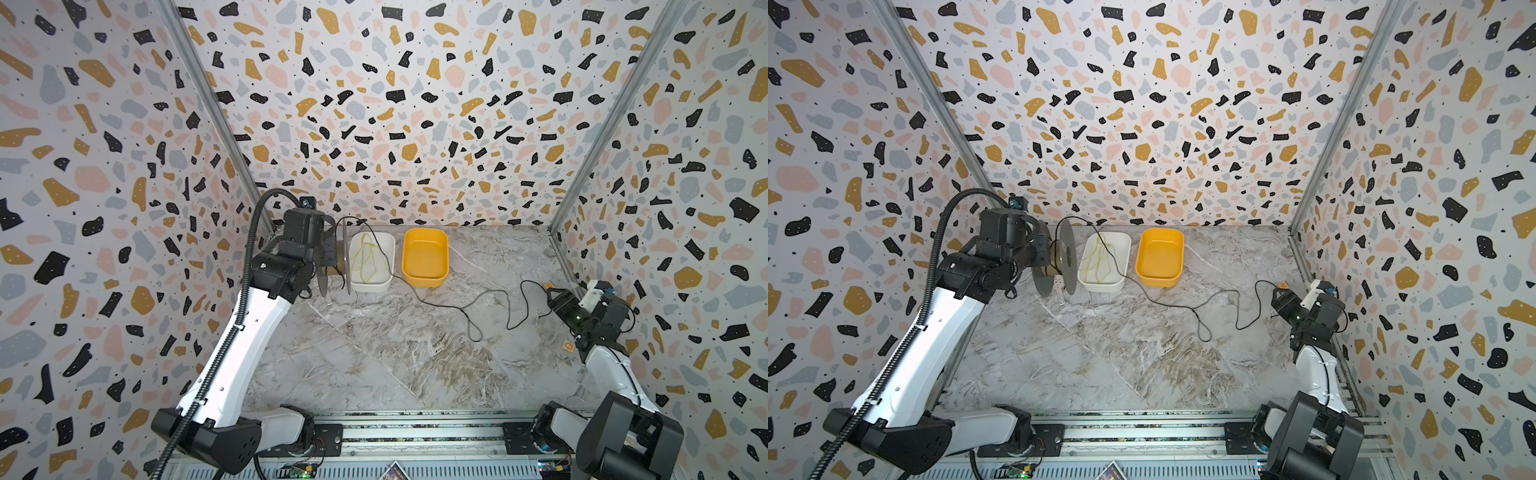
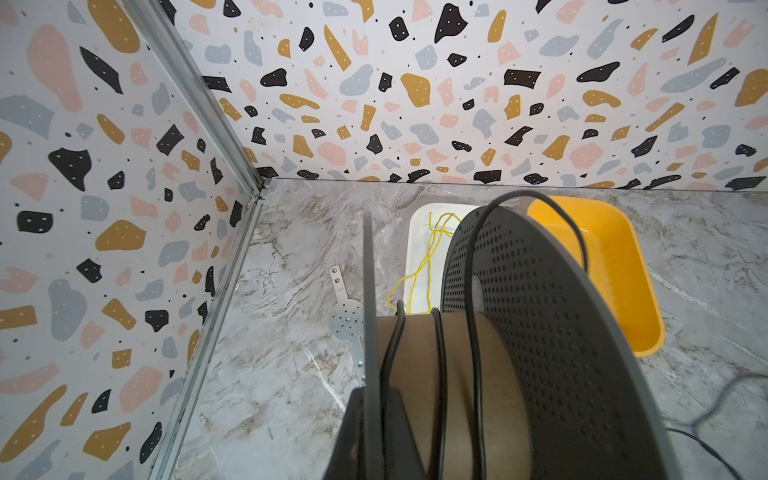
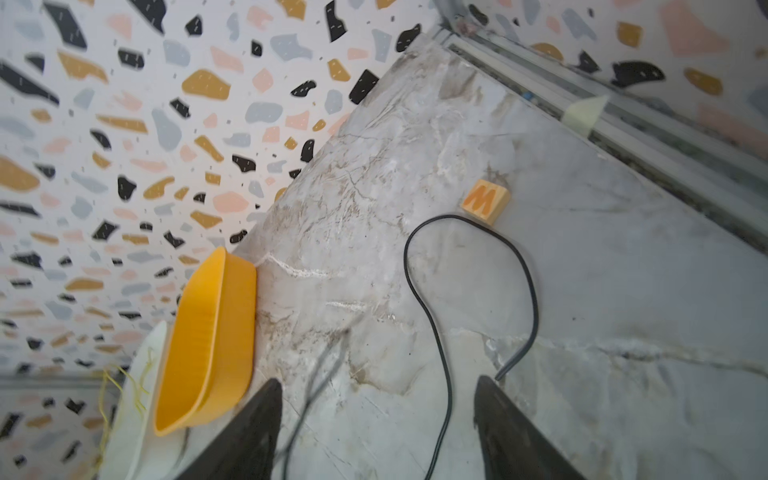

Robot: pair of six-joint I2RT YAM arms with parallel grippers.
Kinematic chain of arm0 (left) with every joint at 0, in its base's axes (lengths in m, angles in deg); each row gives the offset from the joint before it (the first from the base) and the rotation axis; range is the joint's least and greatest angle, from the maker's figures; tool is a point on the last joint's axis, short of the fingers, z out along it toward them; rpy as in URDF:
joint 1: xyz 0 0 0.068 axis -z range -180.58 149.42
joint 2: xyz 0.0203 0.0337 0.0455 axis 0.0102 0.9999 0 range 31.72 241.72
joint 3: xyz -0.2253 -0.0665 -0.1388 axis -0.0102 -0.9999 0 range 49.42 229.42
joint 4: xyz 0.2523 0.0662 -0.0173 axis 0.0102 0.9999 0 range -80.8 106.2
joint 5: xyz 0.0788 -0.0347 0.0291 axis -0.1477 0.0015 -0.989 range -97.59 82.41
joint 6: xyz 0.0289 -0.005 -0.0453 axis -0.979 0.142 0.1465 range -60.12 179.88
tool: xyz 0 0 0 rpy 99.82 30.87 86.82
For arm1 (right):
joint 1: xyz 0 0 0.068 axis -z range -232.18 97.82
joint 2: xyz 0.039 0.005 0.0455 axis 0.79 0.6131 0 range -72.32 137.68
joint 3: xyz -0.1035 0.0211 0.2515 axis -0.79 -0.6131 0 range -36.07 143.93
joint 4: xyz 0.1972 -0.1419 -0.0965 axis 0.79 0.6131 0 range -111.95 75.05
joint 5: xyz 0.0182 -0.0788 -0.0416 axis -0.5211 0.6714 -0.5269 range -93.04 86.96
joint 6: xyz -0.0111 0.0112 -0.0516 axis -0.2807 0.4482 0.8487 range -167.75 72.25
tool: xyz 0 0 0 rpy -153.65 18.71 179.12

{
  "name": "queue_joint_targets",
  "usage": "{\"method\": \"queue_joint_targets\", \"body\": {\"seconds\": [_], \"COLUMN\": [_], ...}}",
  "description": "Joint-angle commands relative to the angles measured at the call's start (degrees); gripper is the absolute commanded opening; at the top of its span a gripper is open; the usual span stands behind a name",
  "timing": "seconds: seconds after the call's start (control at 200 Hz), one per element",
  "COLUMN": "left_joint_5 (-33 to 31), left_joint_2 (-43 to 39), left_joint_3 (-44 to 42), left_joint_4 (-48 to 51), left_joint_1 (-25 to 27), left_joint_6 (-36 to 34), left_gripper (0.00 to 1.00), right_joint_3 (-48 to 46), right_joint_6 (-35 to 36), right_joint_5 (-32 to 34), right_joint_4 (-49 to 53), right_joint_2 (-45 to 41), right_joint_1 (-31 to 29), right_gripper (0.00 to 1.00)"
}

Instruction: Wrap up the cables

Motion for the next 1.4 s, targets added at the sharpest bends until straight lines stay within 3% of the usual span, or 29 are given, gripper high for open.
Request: {"method": "queue_joint_targets", "body": {"seconds": [0.0,0.225,0.446,0.616,1.026,1.392], "left_joint_5": [3.8,10.2,11.3,11.0,10.8,9.3], "left_joint_2": [-1.0,-0.6,-0.7,-0.9,-1.6,-2.0], "left_joint_3": [1.5,-0.5,-2.4,-2.3,-3.2,-2.7], "left_joint_4": [-5.3,-4.5,-2.5,-0.3,1.6,2.9], "left_joint_1": [-0.3,0.1,2.5,3.8,5.2,5.8], "left_joint_6": [-0.7,-0.8,-0.9,-1.7,-2.5,-3.3], "left_gripper": [0.00,0.00,0.00,0.00,0.00,0.00], "right_joint_3": [3.2,7.8,15.9,23.3,34.6,37.4], "right_joint_6": [3.5,8.0,16.0,18.0,7.9,3.6], "right_joint_5": [0.7,-0.3,-1.4,-0.6,-3.1,-1.4], "right_joint_4": [0.3,-5.5,-10.1,-11.7,-20.6,-23.2], "right_joint_2": [-2.6,-0.5,9.4,18.3,32.9,37.3], "right_joint_1": [-5.1,-21.8,-39.0,-48.4,-59.9,-63.2], "right_gripper": [0.80,0.84,0.84,0.80,0.78,0.69]}}
